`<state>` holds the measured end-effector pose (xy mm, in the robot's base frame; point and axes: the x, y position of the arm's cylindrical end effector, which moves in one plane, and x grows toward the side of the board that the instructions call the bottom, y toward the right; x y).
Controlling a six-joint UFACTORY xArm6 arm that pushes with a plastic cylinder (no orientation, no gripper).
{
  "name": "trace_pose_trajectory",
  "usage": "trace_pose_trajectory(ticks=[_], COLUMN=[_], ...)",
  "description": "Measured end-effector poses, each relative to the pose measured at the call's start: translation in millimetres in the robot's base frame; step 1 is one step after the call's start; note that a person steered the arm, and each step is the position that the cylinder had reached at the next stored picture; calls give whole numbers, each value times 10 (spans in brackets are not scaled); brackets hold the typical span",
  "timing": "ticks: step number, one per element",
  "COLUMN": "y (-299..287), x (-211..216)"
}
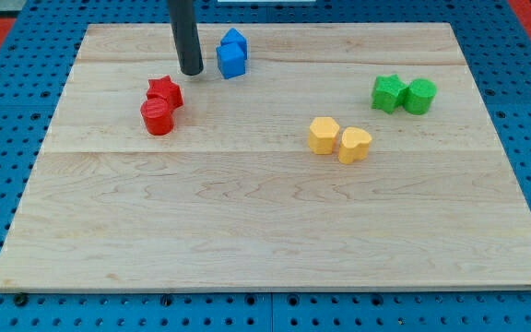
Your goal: Nudge the blue cube up a bit
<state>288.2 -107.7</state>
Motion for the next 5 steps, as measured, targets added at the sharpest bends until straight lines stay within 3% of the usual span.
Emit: trace_pose_trajectory(ticks=[2,5], y=[175,239], x=[435,-332])
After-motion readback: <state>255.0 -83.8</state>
